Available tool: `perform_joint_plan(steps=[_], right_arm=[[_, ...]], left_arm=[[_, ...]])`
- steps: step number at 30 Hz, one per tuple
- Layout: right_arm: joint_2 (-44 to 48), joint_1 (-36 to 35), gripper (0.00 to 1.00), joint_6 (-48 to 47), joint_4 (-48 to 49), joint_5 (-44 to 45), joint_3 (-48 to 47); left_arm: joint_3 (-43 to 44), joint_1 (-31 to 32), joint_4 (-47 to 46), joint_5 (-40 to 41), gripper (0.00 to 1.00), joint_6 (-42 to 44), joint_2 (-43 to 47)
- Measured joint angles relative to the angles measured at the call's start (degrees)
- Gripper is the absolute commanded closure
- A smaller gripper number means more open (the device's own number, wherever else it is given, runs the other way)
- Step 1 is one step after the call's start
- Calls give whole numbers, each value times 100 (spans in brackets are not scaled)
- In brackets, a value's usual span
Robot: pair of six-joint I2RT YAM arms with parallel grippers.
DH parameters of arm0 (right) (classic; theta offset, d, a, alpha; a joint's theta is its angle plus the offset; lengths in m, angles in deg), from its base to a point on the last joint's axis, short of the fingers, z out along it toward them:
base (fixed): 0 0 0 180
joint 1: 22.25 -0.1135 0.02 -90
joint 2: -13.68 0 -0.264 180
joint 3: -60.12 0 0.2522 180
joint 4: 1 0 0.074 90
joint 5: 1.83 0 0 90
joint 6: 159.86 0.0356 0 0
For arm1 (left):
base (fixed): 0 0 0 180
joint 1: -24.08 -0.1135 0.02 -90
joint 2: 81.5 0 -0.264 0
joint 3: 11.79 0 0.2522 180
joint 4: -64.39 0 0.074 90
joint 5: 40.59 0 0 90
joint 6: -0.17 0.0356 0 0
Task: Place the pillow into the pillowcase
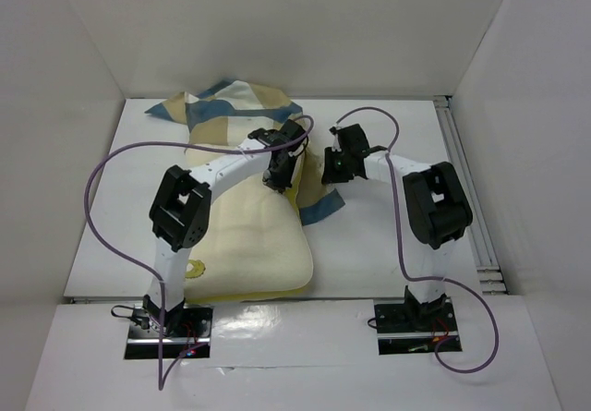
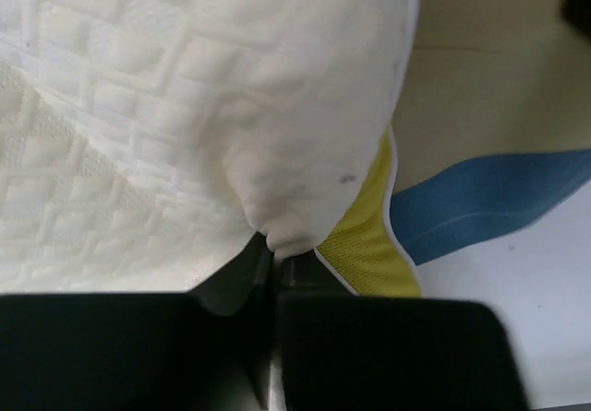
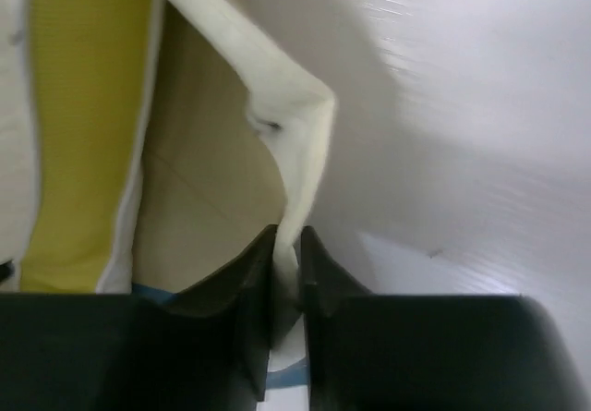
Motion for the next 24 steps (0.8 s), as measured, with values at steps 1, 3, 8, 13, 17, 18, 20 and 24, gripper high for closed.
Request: perform_joint_plan(steps=[1, 3, 8, 13, 17, 18, 20, 24], right_arm=[[-7, 0, 100, 2, 85, -125, -2], [-22, 0, 100, -9, 190, -345, 0], [111, -63, 100, 4, 260, -743, 26], [1016, -503, 100, 50, 0, -1117, 26], [2297, -813, 100, 142, 7, -1475, 221], [2621, -868, 100, 144, 24, -1543, 345], [2938, -883, 100, 129, -7, -1611, 542], [2839, -914, 100, 0, -131, -1650, 929]], left_arm=[[0, -39, 13, 24, 100, 2, -48], [28, -109, 9, -20, 100, -59, -70], [48, -365, -26, -299, 100, -450, 184], [221, -704, -7, -234, 100, -807, 1069], [743, -225, 181, 564, 100, -1108, 1891], [903, 20, 192, 741, 100, -1231, 2046], [1108, 413, 181, 903, 100, -1403, 2157], [1165, 595, 199, 1246, 100, -1738, 1703]])
